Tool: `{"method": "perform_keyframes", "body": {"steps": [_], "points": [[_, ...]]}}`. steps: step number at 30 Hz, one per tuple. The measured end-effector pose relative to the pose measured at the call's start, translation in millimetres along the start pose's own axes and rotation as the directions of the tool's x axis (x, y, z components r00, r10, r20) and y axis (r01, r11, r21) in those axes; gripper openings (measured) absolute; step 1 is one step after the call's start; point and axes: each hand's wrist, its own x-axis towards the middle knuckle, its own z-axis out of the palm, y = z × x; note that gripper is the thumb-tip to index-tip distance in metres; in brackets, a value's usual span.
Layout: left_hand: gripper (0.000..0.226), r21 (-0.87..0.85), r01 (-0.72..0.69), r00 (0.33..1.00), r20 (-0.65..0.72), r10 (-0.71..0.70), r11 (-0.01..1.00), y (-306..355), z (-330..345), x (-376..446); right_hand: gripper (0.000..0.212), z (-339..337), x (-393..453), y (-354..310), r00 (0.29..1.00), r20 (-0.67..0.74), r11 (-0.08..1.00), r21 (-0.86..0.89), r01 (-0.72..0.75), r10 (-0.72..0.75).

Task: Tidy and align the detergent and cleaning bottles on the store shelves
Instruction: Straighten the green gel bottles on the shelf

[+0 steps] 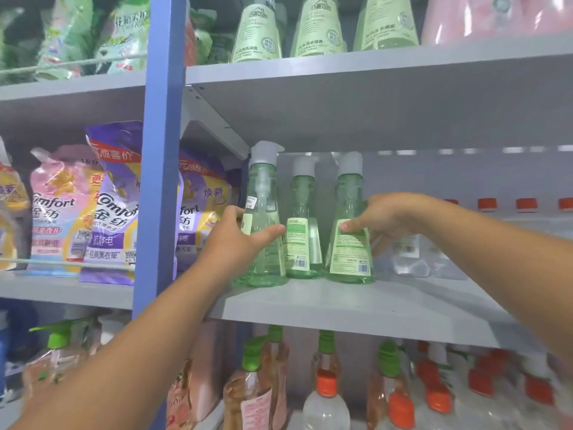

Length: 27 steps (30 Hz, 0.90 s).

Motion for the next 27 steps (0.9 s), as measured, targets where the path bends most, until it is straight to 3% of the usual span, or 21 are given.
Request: {"method": "perform_keyframes", "body": {"steps": [8,14,18,20,22,23,24,25,27], "points": [[0.099,-0.099,0.114,0.972,-0.196,-0.132,0.989,-10,-10,0,0.037,13,22,38,0.977,-0.175,0.978,0.143,0.151,-0.125],[0.091,-0.223,0.124,0.962,-0.212,-0.173,0.967,-9,-15,-2,0.031,13,19,38,0.960,-0.275,0.988,0.126,0.087,-0.049],[0.095,-0.256,0.141,0.964,-0.185,-0.191,0.956,-10,-16,-1,0.046,8,5,35,0.951,-0.303,0.996,0.077,-0.044,0.066],[0.097,-0.263,0.148,0.965,-0.173,-0.197,0.953,-12,-16,-1,0.055,4,-1,27,0.875,-0.483,0.999,-0.032,-0.043,0.022],[0.097,-0.262,0.142,0.968,-0.167,-0.189,0.955,-12,-16,-2,0.043,0,-6,6,0.644,-0.737,0.978,-0.148,0.145,-0.207],[0.095,-0.272,0.129,0.971,-0.161,-0.177,0.954,-11,-16,-3,0.029,0,-6,-8,0.554,-0.776,0.949,-0.182,0.259,-0.300],[0.094,-0.285,0.119,0.974,-0.152,-0.167,0.951,-10,-15,-3,0.019,3,-5,-23,0.561,-0.753,0.929,-0.186,0.320,-0.344],[0.094,-0.289,0.116,0.977,-0.139,-0.161,0.950,-9,-14,-4,0.019,9,-2,-37,0.643,-0.682,0.932,-0.177,0.317,-0.348],[0.096,-0.279,0.119,0.980,-0.123,-0.159,0.953,-7,-13,-4,0.045,26,10,-58,0.845,-0.481,0.972,-0.160,0.175,-0.231]]}}
